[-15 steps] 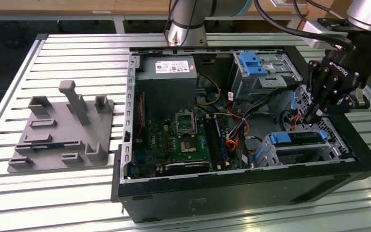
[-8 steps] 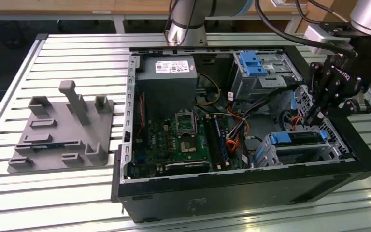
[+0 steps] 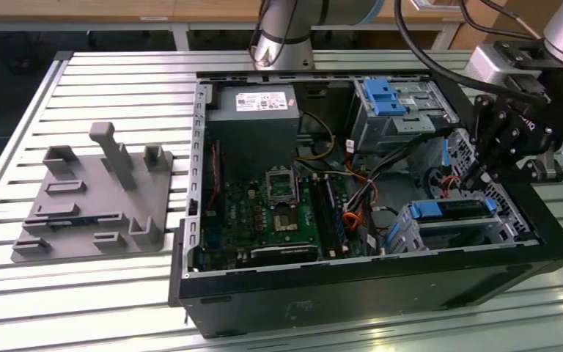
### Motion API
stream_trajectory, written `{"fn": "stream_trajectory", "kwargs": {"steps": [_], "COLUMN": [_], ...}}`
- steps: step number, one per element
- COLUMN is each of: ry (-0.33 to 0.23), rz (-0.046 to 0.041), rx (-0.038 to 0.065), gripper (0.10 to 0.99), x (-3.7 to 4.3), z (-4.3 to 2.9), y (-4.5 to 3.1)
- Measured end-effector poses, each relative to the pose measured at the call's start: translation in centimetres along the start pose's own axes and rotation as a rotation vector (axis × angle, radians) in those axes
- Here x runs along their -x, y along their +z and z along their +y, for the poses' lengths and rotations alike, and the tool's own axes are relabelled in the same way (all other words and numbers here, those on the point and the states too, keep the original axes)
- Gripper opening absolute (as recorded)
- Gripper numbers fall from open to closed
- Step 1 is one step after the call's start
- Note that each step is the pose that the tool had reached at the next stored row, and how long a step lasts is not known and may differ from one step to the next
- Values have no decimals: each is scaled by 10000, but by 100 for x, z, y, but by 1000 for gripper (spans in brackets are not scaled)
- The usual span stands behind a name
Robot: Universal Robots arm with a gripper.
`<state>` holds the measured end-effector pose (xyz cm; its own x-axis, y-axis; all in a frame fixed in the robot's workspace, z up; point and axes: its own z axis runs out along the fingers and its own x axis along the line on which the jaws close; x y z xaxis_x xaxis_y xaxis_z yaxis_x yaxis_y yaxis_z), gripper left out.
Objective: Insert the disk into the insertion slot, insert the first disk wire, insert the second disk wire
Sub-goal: 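Insert the first disk wire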
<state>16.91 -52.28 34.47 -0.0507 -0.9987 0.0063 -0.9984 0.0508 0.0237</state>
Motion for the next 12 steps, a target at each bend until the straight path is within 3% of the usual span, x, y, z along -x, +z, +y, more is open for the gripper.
{"fn": "stream_trajectory", "kwargs": {"steps": [2,12], "ry": [-2,-72], "rz": [-88,-87], "rx": [5,5], "gripper": [169,169], "x": [-21,-27], "z": [-1,-1], "y": [0,0]}}
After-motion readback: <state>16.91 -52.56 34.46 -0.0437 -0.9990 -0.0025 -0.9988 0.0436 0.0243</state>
